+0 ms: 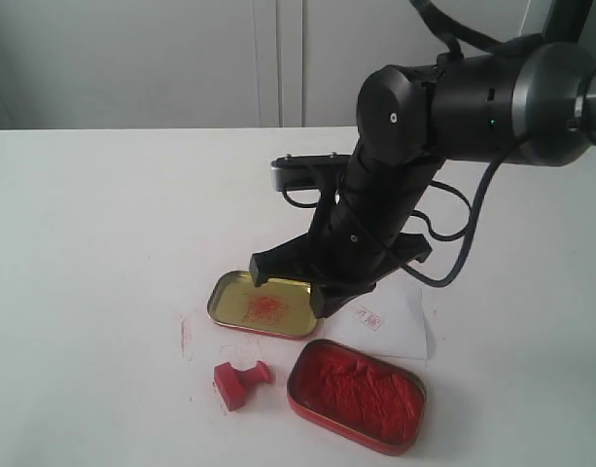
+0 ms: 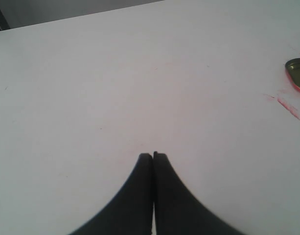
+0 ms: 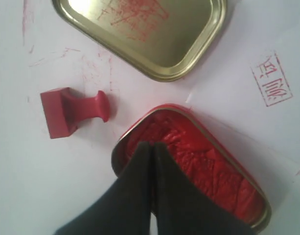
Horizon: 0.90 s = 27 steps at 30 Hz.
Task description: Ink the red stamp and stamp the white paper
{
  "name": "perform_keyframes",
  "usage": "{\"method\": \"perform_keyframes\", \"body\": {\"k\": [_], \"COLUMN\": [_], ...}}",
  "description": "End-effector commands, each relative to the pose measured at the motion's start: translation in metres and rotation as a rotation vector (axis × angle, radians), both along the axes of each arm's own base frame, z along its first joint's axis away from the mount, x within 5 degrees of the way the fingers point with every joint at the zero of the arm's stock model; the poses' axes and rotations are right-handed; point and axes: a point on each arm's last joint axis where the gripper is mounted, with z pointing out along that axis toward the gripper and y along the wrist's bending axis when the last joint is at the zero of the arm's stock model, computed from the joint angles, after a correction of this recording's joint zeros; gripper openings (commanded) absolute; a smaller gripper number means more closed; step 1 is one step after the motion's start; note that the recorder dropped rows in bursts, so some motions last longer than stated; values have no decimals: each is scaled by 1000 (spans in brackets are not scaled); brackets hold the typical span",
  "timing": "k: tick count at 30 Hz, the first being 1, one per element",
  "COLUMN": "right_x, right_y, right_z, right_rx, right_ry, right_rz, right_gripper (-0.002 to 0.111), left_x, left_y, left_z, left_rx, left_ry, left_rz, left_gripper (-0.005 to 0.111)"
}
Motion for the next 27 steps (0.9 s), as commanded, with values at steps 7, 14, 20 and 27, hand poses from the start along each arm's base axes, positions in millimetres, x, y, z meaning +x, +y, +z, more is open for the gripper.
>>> {"method": "perform_keyframes", "body": {"k": [7, 14, 20, 27], "right_x": [14, 20, 14, 2], "right_y": [-36, -57, -75, -107], "right_z": [4, 6, 15, 14], "right_rx": [-51, -91, -90, -101], "right_ry": [31, 53, 42, 55], "right_rz": [-82, -120, -155, -230], "right_gripper": [0, 0, 0, 0], "left_x": [0, 0, 0, 0], "left_y": [0, 0, 0, 0], "left_z": [-1, -1, -1, -1], "left_rx": [-1, -1, -1, -1], "left_ry": [-4, -4, -4, -4], "left_rz": [2, 2, 2, 2], "left_gripper": [0, 0, 0, 0]}}
